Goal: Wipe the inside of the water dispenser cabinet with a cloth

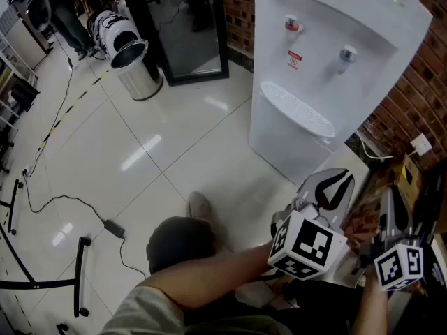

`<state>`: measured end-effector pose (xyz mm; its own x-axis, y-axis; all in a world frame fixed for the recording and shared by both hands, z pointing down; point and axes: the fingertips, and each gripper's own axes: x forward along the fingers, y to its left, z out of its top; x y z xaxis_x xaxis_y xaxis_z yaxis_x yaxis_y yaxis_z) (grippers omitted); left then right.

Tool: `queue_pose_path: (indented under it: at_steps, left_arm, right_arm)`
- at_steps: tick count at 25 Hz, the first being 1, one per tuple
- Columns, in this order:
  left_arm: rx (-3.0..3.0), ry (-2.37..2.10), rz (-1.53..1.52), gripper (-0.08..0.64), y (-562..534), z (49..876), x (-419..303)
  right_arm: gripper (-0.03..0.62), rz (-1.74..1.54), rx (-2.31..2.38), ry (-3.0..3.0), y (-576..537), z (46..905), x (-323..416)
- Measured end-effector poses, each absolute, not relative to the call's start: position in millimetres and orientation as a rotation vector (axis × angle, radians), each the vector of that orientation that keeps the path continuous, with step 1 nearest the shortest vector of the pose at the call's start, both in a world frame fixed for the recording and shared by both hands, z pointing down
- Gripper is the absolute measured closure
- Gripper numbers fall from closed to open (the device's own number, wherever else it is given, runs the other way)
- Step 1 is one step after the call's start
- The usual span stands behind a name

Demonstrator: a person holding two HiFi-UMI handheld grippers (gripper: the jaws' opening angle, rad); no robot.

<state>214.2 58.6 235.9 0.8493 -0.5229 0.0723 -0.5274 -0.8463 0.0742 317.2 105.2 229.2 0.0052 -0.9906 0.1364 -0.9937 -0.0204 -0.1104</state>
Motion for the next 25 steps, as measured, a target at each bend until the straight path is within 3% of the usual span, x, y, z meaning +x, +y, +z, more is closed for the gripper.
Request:
queue_pose_path:
  at_steps: [10, 25]
  left_arm:
    - [2.939, -0.889, 0.091, 0.560, 55, 237, 212]
    - [2.911, -0.973, 0.059, 0.532, 45, 239, 196]
  right_arm:
    - [0.518, 0.265, 2.204, -2.193, 105, 228, 318]
    - [0.463, 0.132, 2.149, -2.213, 93, 212, 323]
